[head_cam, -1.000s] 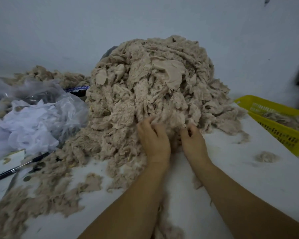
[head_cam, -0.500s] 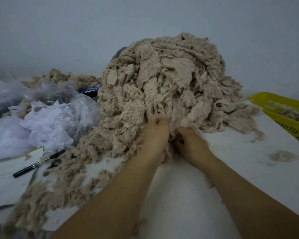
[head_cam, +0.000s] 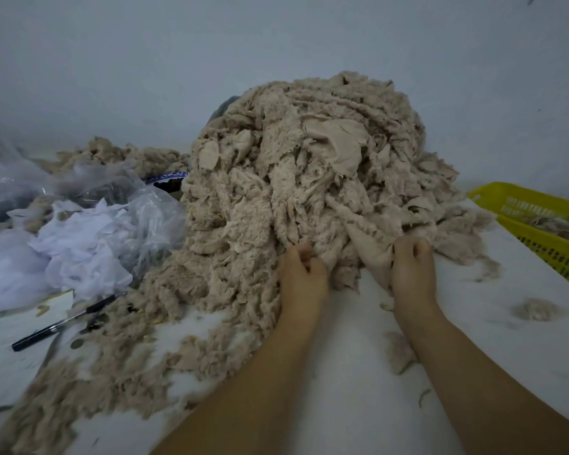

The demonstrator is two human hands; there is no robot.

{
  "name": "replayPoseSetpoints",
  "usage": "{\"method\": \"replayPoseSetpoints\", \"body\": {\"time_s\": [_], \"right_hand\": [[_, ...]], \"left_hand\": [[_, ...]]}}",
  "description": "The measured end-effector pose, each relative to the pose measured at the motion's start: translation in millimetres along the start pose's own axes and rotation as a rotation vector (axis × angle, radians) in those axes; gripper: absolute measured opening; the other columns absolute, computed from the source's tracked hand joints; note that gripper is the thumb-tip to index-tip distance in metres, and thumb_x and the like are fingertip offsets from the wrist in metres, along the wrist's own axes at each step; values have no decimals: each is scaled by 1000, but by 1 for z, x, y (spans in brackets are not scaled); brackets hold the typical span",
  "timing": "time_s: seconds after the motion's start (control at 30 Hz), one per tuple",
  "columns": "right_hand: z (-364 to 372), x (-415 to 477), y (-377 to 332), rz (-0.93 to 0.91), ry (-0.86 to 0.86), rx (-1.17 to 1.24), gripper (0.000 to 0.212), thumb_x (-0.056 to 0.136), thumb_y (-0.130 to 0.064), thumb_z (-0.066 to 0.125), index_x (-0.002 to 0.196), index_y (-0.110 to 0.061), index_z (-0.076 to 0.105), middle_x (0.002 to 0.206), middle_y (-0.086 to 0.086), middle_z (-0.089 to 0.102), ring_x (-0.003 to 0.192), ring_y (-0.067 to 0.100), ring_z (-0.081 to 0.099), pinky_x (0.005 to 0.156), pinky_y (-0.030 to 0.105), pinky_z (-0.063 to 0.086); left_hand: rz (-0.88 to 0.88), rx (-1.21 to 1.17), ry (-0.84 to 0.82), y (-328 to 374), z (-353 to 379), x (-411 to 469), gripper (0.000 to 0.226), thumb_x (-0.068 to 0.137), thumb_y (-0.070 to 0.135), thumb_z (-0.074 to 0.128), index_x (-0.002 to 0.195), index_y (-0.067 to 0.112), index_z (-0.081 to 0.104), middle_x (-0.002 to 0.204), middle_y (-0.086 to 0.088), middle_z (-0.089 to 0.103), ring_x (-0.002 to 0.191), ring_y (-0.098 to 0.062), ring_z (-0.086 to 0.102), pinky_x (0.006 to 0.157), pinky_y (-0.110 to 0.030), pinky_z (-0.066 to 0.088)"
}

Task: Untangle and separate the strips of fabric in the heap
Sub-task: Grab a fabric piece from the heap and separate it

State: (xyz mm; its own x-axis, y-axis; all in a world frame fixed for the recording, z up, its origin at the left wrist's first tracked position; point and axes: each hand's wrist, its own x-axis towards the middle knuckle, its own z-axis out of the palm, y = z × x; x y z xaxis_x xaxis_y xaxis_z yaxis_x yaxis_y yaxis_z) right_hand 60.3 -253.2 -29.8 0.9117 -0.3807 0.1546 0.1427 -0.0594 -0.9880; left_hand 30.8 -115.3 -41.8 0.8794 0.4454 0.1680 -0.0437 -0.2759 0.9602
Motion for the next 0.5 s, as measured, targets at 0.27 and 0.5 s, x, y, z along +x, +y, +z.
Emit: {"method": "replayPoseSetpoints", "body": {"time_s": [0.27,0.5], "right_hand": [[9,-27,-8,-195,-531,-200,23,91,-22,55,71,-19,44,58,-7,47,52,7,42,48,21,36],[11,-38,-2,-311,-759,-236,50,100,-28,54,55,-27,30,51,-10,26,49,4,25,47,20,23]], "left_hand": [[-49,-221,-242,25,0,1,45,100,46,50,60,26,55,62,6,55,60,-11,53,65,-30,42],[-501,-1118,-174,15,-41,31,31,105,19,39,97,5,66,74,-6,71,61,-13,66,56,-22,53]]}}
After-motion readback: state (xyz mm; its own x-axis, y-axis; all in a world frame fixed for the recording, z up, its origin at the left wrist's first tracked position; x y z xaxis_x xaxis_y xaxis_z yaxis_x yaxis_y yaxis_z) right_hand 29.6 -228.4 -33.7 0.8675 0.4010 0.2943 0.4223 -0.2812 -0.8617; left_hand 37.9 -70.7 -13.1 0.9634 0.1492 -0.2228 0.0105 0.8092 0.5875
